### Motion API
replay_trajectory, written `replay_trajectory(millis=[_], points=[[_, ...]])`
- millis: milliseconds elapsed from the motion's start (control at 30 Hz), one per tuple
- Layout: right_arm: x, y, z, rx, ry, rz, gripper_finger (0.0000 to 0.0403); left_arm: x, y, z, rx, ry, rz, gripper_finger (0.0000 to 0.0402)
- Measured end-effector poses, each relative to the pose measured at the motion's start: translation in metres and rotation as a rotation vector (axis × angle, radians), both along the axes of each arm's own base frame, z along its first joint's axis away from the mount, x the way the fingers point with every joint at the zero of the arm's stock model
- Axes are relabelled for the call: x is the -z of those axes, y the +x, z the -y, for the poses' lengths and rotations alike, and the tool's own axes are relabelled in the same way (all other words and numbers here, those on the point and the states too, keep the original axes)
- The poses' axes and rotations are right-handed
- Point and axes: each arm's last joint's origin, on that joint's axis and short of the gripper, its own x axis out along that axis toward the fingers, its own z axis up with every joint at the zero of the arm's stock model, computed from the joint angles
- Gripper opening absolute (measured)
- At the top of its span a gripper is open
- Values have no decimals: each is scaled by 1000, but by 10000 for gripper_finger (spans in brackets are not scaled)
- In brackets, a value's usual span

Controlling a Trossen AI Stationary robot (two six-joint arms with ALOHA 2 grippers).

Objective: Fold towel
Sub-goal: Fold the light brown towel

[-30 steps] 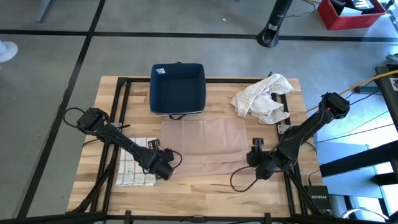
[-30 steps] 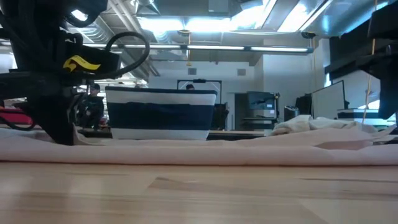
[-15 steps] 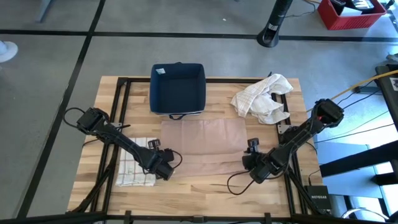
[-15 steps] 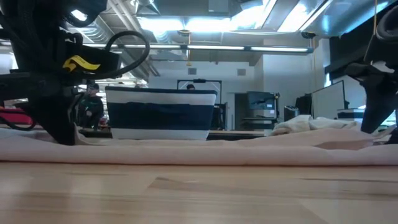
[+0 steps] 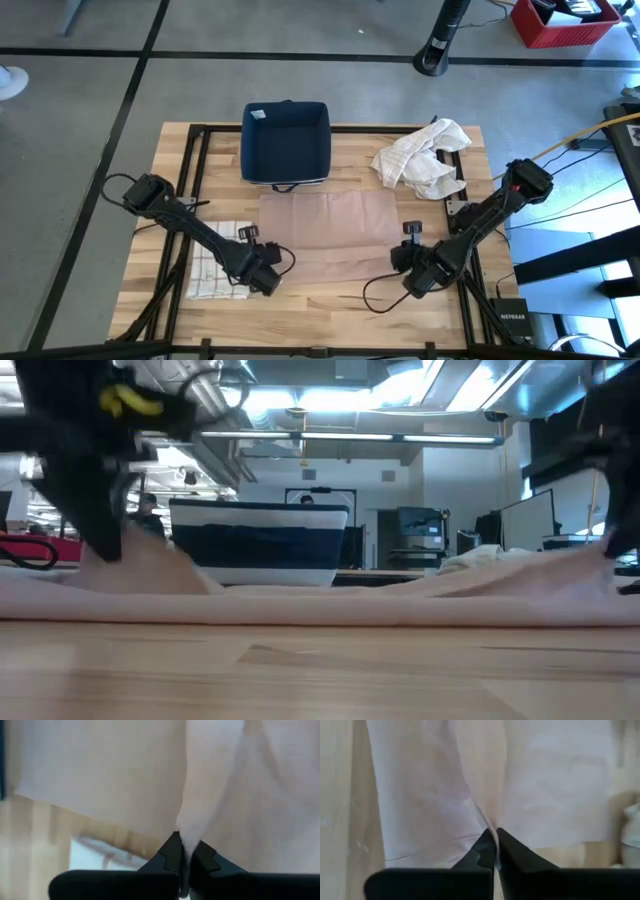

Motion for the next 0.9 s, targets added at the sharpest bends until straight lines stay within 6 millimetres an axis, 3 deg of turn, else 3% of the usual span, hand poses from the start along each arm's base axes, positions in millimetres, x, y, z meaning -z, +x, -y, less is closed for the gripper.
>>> replay_trajectory(millis=[233,467,900], points=[[-35,-5,-15,45,-2,87,5,-32,-6,12,3,58,-53,1],[-47,-20,-28,124,140,182,4,-40,-15,31,-7,73,13,1],[-55,-40,-91,111,717,221,2,-43,-29,110,139,-378,237,1]])
